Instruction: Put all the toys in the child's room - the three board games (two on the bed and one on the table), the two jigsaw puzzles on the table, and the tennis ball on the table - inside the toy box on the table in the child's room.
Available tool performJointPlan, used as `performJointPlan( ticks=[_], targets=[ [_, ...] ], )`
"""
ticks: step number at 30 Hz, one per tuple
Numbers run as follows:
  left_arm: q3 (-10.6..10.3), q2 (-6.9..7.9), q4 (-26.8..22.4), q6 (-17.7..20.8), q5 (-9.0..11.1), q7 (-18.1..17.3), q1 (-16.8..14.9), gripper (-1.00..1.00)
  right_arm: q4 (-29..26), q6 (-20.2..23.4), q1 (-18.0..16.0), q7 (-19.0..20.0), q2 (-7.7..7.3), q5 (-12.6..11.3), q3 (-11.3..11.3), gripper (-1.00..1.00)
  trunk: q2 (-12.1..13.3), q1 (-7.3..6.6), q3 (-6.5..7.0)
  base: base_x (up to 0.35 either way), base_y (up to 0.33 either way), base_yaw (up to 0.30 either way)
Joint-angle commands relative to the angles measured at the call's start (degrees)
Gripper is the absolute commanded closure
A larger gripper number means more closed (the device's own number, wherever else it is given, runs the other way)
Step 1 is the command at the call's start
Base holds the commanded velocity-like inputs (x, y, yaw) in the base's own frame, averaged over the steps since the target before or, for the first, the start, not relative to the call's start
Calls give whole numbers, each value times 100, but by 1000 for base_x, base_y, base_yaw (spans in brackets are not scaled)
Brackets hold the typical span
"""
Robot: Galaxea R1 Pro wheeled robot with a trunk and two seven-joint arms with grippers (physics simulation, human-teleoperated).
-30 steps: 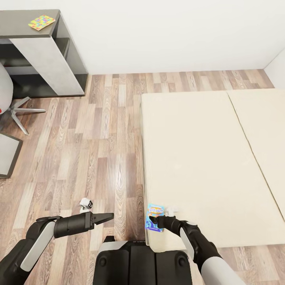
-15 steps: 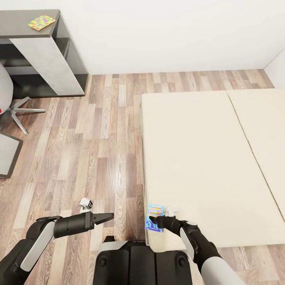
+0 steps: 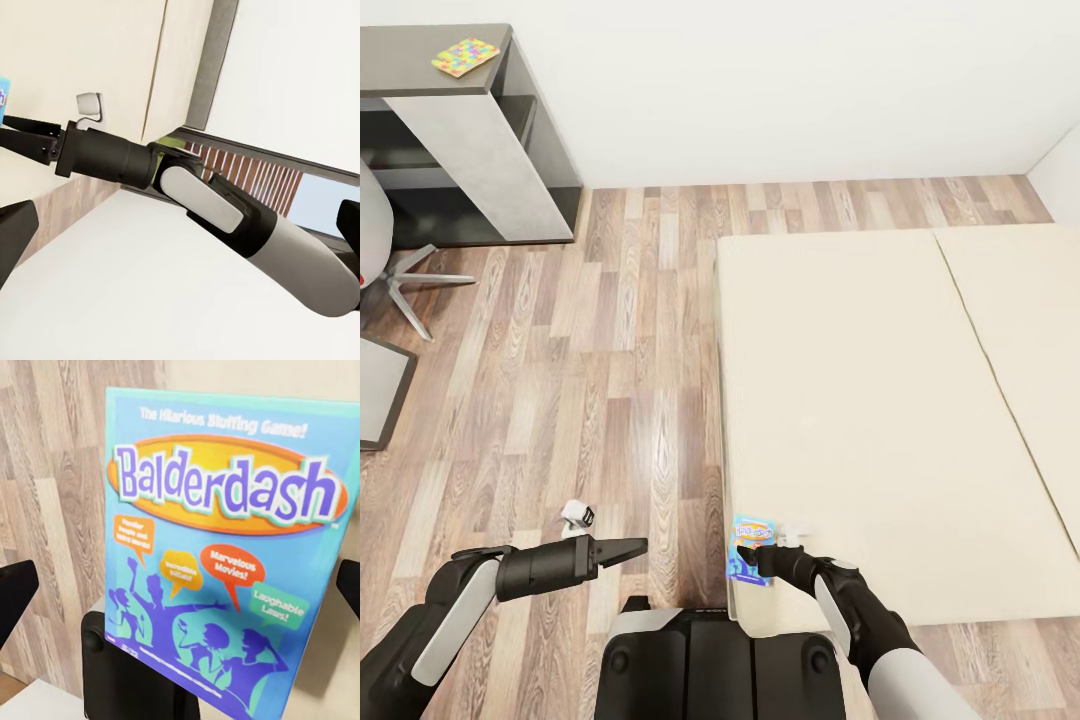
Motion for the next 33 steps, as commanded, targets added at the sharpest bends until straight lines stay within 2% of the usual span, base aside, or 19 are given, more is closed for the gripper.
performJointPlan(
  ticks=[1,33],
  targets=[
    [-8,5,0,24,15,-7,-3,-100,-9,49,-1,38,8,1,-43,-100,-9,3,-6,0,0,0],
    [-8,5,0,24,15,-4,-3,-100,-9,49,-1,39,8,1,-44,-100,-9,3,-6,0,18,0]
  ],
)
